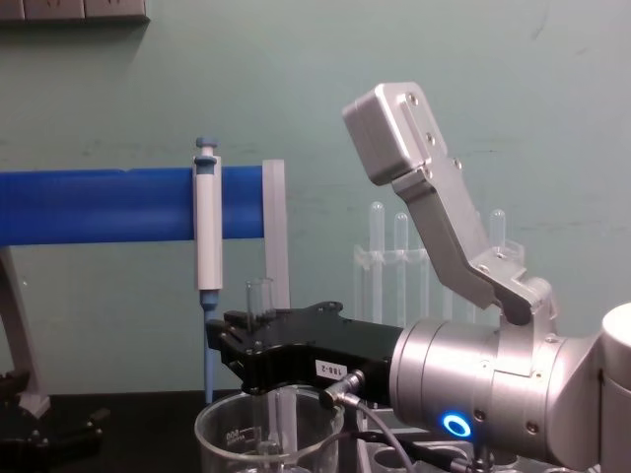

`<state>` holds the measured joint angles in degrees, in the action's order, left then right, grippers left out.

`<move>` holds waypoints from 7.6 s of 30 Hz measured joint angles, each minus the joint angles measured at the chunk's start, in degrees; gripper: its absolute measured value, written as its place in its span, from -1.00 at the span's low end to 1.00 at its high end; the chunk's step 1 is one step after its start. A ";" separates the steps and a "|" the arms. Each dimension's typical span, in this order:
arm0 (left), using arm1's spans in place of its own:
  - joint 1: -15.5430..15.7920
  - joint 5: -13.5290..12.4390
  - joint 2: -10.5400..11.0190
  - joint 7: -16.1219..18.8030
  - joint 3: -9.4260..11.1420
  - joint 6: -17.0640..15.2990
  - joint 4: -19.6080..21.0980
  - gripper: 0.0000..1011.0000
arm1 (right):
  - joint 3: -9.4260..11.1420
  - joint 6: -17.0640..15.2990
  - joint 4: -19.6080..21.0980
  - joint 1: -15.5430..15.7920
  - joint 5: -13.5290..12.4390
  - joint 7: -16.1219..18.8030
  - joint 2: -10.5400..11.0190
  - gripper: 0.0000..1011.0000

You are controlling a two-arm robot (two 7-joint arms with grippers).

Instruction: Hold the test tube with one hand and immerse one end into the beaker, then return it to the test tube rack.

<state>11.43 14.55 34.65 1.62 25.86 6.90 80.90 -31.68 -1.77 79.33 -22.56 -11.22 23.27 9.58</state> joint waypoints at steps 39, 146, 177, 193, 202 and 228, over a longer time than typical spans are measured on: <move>0.00 0.00 0.00 0.00 0.00 0.00 0.00 0.98 | 0.00 0.00 0.00 0.01 0.00 0.01 0.00 -0.75; 0.00 0.00 0.00 0.00 0.00 0.00 0.00 0.98 | 0.00 0.00 0.00 0.00 0.00 0.00 0.00 -0.75; 0.00 0.00 0.00 0.00 0.00 0.00 0.00 0.98 | 0.00 0.00 0.00 0.00 0.00 0.00 0.00 -0.75; 0.00 0.00 0.00 0.00 0.00 0.00 0.00 0.98 | 0.00 0.00 -0.01 0.01 0.00 0.00 0.00 -0.75; 0.00 0.00 0.00 0.00 0.00 0.00 0.00 0.98 | 0.00 0.00 0.00 0.01 0.00 0.00 0.00 -0.75; 0.00 0.00 0.00 0.00 0.00 0.00 0.00 0.98 | 0.00 0.00 0.00 0.01 0.00 0.01 0.00 -0.75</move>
<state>11.43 14.55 34.65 1.62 25.86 6.91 80.90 -31.67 -1.77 79.33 -22.55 -11.21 23.28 9.57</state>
